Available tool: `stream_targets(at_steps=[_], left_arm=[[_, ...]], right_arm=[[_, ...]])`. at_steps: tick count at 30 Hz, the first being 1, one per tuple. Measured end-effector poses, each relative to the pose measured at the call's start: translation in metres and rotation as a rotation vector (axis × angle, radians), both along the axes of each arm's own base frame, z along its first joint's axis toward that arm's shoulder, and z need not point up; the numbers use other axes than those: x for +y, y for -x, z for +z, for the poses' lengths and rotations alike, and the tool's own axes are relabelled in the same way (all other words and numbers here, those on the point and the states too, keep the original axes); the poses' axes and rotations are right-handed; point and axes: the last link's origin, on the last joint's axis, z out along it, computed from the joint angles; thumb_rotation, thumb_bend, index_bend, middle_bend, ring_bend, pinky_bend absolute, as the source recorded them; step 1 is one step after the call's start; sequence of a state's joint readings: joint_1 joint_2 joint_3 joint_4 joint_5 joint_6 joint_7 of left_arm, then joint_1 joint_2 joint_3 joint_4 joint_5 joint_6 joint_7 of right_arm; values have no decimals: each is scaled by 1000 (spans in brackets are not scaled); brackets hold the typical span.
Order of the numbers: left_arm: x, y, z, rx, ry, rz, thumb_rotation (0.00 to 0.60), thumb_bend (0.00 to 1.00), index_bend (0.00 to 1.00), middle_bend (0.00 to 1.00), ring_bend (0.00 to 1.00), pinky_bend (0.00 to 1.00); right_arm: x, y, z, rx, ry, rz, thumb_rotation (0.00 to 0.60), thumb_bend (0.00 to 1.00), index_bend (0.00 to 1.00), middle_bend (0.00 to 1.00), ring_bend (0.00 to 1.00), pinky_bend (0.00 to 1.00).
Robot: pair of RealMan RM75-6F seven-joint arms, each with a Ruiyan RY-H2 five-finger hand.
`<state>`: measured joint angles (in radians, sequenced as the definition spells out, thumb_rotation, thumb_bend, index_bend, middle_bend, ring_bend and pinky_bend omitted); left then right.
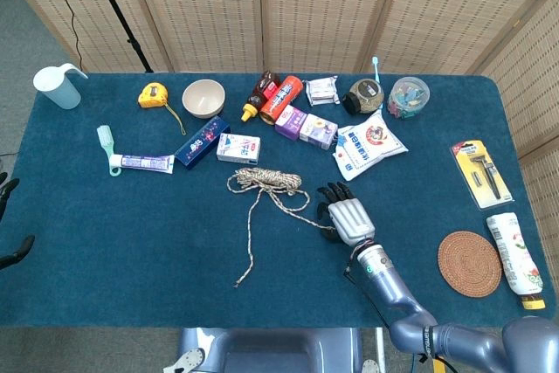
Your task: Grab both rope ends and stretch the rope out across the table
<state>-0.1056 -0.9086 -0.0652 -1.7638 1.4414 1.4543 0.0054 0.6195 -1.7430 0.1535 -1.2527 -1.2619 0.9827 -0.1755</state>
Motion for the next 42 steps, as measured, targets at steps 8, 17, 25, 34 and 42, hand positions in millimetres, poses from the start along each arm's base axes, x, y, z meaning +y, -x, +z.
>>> stream_targets(at_steps=[8,17,25,34,42], left_arm=[[0,-1,0,2,1,-1,561,289,17,0,0,0],[-1,-2,1,4,-2,-4,561,289,16,0,0,0],[-1,-3,1,6,-3,-3,563,289,17,0,0,0],[-2,-3,1,11,-7,-2,562,288,17,0,0,0],[-3,-1,2,14,-12,3,565,289,17,0,0,0]], right_arm=[[3,3,-1,-1,0,2,600,389,474,148,0,0],[3,6,-3,8,-4,0,600,389,475,149,0,0],[0,12,-3,18,6,-4,600,403,485,158,0,0],[-4,14,-2,23,13,-8,600,467,500,174,4,0],[0,13,-3,17,10,-5,600,482,495,175,8,0]])
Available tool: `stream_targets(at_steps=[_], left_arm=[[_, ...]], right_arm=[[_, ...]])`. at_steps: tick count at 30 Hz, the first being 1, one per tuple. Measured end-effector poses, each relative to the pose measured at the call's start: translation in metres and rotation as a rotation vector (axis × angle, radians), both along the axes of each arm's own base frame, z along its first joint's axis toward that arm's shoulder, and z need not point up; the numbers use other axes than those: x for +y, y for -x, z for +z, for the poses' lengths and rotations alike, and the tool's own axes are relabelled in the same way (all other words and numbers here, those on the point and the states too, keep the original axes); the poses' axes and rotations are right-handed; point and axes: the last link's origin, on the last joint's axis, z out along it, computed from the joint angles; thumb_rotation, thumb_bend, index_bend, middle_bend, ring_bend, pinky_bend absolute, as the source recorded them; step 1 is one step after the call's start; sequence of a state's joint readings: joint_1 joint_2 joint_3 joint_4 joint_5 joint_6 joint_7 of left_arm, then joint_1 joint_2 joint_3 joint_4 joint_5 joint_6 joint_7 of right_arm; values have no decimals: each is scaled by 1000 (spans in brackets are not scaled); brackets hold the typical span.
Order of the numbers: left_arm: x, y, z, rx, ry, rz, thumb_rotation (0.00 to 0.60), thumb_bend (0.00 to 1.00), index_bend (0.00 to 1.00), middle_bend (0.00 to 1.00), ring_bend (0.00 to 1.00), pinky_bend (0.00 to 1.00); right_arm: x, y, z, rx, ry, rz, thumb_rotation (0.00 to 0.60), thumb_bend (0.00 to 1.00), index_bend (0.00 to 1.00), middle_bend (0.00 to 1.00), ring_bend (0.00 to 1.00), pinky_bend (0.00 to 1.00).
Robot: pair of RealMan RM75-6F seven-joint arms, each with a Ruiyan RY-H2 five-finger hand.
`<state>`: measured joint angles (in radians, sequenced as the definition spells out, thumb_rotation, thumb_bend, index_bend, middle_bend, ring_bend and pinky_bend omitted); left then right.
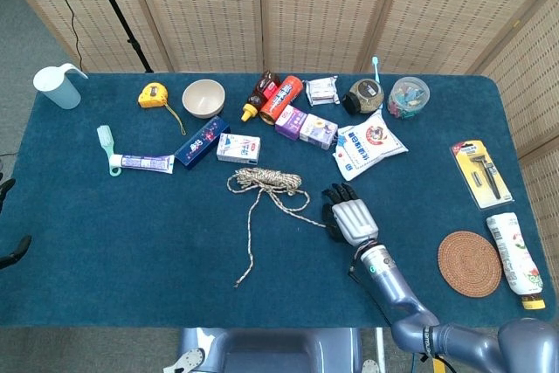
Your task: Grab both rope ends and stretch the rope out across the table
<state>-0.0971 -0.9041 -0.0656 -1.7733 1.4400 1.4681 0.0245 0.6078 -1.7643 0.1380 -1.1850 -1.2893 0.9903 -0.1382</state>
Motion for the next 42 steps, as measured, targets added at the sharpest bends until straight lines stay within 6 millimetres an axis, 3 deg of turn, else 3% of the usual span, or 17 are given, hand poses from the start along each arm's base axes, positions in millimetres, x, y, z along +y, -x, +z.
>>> stream_targets(at_steps=[33,42], left_arm=[[3,-1,-2,-5,5,-15,563,289,17,0,0,0],[2,-2,-1,-3,4,-14,561,289,17,0,0,0]], right_arm=[[5,2,-1,12,-7,-25,600,489,474,183,9,0],[6,2,-2,8,0,-26,600,440,477,189,9,0]])
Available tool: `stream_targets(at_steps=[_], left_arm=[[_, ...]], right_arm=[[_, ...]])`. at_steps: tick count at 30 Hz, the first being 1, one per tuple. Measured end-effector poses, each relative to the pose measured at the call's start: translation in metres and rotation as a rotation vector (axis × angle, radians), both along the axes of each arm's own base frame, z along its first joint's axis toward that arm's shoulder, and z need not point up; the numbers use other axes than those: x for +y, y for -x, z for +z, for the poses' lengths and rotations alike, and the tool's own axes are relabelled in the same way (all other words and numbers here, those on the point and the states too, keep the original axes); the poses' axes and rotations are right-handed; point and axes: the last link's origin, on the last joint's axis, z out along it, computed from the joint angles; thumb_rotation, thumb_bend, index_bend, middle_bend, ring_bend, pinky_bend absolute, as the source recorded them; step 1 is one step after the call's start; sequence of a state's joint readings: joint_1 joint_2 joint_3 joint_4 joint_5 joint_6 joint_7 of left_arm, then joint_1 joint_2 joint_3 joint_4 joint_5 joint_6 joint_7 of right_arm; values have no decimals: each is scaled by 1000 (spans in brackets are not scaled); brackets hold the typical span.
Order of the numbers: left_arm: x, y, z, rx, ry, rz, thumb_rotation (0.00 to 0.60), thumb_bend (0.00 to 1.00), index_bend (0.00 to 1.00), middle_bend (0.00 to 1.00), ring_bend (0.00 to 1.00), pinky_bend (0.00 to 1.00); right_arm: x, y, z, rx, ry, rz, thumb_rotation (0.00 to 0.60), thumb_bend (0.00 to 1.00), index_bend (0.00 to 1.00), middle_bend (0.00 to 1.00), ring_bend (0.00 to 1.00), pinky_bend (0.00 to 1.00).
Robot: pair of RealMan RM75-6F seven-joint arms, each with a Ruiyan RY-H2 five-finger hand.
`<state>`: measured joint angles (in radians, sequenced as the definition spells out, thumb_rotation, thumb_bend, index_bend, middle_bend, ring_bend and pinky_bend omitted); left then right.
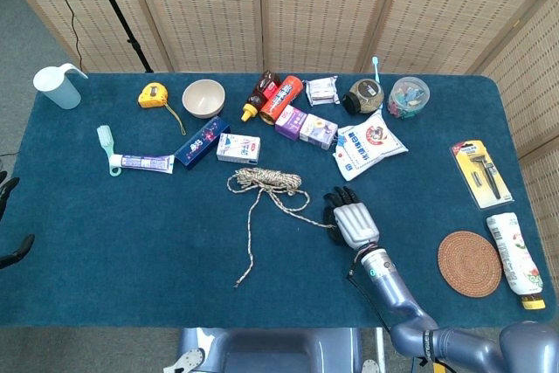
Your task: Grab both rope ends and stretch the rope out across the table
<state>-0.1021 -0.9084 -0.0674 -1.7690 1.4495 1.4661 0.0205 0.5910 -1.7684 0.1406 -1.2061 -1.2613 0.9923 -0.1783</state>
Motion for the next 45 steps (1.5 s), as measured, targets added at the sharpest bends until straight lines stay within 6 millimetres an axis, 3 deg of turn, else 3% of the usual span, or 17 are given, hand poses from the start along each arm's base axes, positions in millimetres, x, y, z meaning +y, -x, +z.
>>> stream_targets(at_steps=[45], left_arm=[[-4,6,5,4,-11,13,563,288,17,0,0,0]], right_arm=[[-9,-1,-7,45,1,2,600,435,559,275,82,0]])
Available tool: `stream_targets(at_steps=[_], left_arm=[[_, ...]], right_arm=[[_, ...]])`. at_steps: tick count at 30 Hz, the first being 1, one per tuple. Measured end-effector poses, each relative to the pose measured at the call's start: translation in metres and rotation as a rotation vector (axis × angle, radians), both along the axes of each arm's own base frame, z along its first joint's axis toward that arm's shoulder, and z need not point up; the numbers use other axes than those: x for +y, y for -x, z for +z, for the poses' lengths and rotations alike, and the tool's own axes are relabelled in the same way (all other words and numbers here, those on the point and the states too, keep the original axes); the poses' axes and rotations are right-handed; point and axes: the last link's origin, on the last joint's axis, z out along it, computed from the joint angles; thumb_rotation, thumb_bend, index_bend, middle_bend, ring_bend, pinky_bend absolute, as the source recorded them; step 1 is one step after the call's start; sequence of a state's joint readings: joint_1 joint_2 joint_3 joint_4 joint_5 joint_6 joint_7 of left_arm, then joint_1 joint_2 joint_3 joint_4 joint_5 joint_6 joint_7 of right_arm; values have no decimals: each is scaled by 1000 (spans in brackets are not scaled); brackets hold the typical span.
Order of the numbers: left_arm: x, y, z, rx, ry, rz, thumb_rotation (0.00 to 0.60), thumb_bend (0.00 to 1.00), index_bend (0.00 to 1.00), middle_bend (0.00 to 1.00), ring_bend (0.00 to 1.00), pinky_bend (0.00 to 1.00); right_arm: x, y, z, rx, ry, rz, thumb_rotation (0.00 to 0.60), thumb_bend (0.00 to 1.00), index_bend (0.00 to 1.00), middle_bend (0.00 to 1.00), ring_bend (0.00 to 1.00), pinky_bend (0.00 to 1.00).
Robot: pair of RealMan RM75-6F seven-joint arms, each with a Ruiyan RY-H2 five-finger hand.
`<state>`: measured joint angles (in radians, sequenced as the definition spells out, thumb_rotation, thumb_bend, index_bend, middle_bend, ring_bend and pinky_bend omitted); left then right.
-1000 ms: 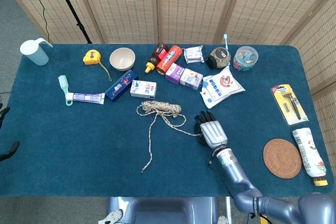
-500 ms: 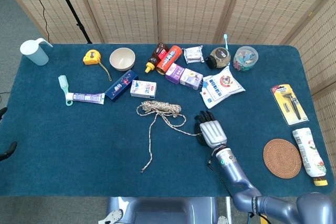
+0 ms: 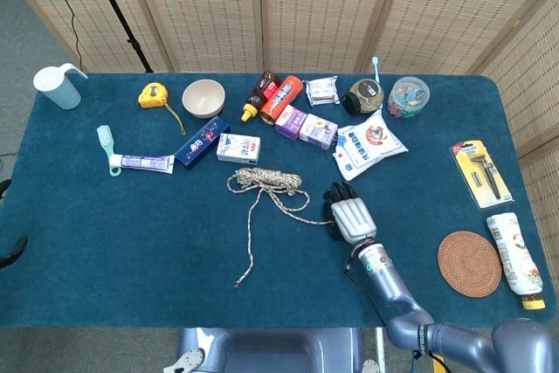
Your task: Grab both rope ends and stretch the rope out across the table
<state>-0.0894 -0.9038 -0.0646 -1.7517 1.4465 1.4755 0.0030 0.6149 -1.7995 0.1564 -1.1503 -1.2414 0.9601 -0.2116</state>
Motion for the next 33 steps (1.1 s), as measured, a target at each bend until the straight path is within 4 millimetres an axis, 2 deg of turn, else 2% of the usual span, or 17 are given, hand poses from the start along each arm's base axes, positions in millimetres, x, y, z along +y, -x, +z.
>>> stream_targets(at_steps=[21,26,30,33], left_arm=[[3,-5,-6,7,29,-26,563,289,25,0,0,0],[6,-13,-14,18,70,-69,564,289,97,11,4,0],[11,-23,-23,32,118,-133,566,289,184,84,62,0],[17,-34,-34,51,171,-209,589,289,237,114,87,0]], right_arm=[[-1,-3,7,-22,16,9,600,430,592,314,129,0],[2,-9,13,-46,28,26,600,431,592,315,130,0],[5,-13,17,-63,35,32,600,439,593,315,130,0],[8,-14,19,-71,39,31,600,442,593,315,130,0]])
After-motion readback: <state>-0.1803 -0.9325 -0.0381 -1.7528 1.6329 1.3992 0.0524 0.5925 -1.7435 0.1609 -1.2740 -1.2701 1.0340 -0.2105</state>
